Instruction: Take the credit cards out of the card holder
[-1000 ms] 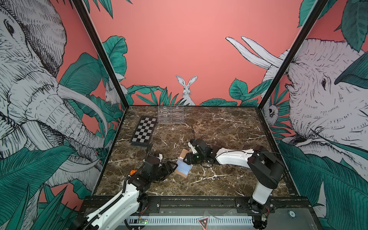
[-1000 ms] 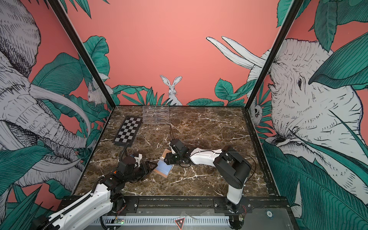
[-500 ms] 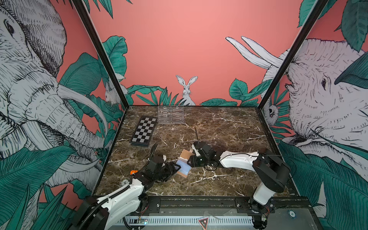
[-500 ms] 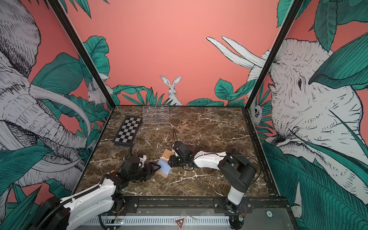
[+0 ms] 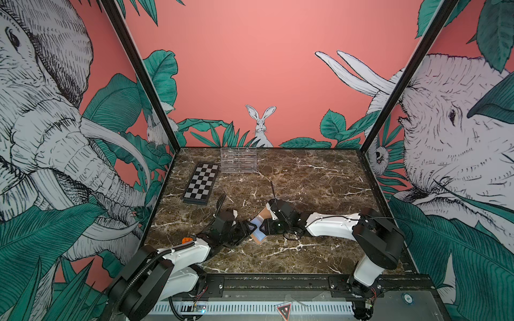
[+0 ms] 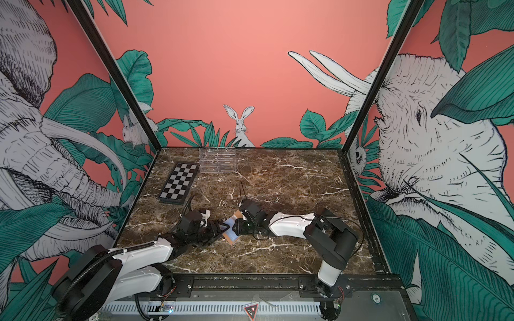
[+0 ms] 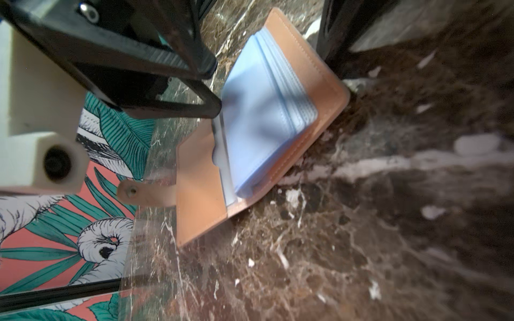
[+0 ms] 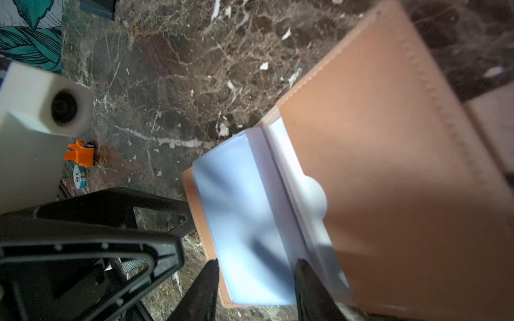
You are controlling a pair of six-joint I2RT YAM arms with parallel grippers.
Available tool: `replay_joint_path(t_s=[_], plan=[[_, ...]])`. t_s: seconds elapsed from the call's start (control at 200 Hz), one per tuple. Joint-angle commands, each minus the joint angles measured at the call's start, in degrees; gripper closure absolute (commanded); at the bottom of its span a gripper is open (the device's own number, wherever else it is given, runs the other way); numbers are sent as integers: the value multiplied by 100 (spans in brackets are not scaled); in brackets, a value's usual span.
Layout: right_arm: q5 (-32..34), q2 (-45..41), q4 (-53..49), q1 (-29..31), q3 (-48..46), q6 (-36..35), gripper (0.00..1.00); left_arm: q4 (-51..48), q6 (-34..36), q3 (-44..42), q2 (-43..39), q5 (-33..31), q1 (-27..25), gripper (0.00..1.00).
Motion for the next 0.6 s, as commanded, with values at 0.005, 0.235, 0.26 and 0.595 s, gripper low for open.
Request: replay_joint_path(t_s=[0.005, 0.235, 0.26, 0.595], plan=[[103, -5, 205, 42, -107, 141, 56, 437, 174, 293, 474, -202, -19, 37], [422, -214, 24, 21, -204, 116, 57, 1325, 94, 388, 958, -113, -19, 54], [451, -231, 10, 19, -205, 109, 57, 1327, 115, 365, 921, -123, -19, 55], [593, -481, -405, -234, -132, -114, 56, 1390, 106, 84, 813, -132, -19, 56]])
